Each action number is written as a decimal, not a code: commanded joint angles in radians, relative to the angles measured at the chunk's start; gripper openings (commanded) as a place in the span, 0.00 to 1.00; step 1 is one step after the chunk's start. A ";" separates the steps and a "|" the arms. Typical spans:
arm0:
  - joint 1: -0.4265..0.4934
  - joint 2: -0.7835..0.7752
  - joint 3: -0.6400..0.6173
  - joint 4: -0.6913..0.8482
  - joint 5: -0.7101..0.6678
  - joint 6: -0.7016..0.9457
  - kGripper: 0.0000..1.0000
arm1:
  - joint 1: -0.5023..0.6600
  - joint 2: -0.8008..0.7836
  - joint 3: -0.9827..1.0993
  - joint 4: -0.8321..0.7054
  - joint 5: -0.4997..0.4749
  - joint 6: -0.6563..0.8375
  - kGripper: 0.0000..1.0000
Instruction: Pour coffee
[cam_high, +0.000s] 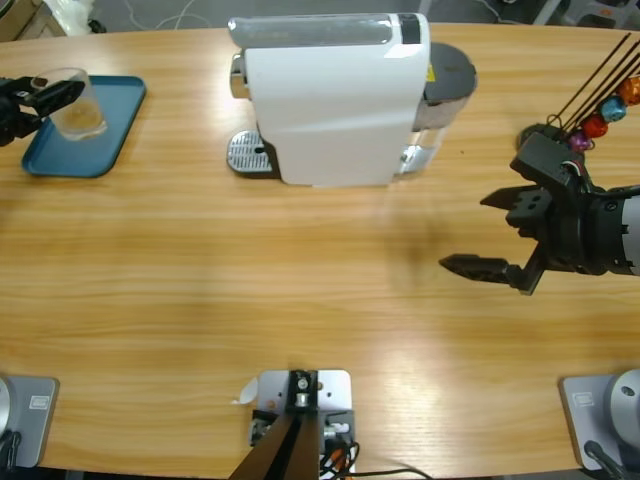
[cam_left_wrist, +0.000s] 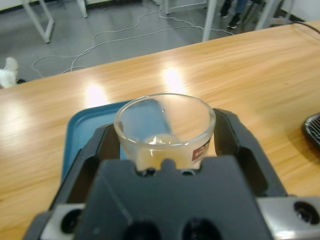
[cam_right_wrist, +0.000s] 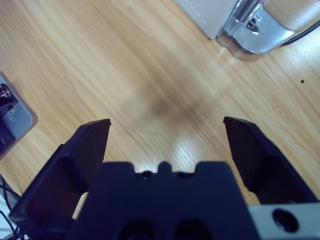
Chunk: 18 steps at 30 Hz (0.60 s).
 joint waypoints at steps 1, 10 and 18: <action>0.038 0.073 -0.018 0.009 0.021 -0.016 0.12 | 0.013 0.010 0.002 0.015 0.018 -0.018 1.00; 0.065 0.145 -0.029 0.009 0.021 -0.065 0.21 | 0.013 0.010 0.002 0.015 0.018 -0.018 1.00; 0.078 0.165 -0.020 0.010 0.040 -0.065 0.21 | 0.013 0.011 0.002 0.015 0.017 -0.018 1.00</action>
